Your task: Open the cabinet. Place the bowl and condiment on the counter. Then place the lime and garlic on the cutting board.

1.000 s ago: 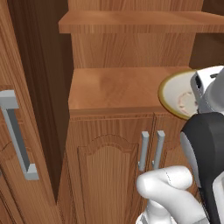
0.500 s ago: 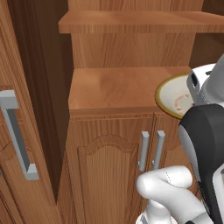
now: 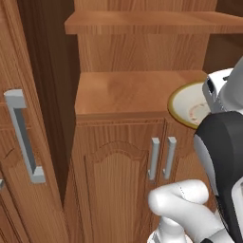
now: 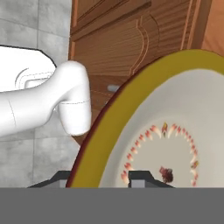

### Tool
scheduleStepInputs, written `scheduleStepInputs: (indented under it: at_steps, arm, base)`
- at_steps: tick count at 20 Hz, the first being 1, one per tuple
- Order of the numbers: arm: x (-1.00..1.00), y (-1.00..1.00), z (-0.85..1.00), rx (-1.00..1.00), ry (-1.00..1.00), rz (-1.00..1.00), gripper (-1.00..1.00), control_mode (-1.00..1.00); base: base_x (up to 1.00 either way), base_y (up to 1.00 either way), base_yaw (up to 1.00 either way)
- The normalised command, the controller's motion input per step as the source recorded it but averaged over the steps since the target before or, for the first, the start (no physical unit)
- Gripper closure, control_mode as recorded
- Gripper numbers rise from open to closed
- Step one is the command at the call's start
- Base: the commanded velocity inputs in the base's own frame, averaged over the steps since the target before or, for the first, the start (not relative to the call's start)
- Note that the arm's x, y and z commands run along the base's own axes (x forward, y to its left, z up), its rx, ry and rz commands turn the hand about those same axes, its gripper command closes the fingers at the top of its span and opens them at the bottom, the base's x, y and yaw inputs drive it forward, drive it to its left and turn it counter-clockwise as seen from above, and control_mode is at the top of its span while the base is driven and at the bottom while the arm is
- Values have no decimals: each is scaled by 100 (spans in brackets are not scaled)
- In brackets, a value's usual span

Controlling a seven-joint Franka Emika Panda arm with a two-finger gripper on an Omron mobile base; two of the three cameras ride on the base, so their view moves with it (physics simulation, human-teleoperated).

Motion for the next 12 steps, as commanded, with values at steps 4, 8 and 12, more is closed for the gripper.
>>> scheduleStepInputs:
  at_steps: [4, 8, 12]
  arm:
    - [0, 0, 0, 0, 0, 0, 100, 100]
    - [0, 0, 0, 0, 0, 0, 100, 100]
    - [0, 0, 0, 0, 0, 0, 100, 100]
  base:
    - [-64, 0, 0]
    - [-24, 0, 3]
    - [-29, -1, 33]
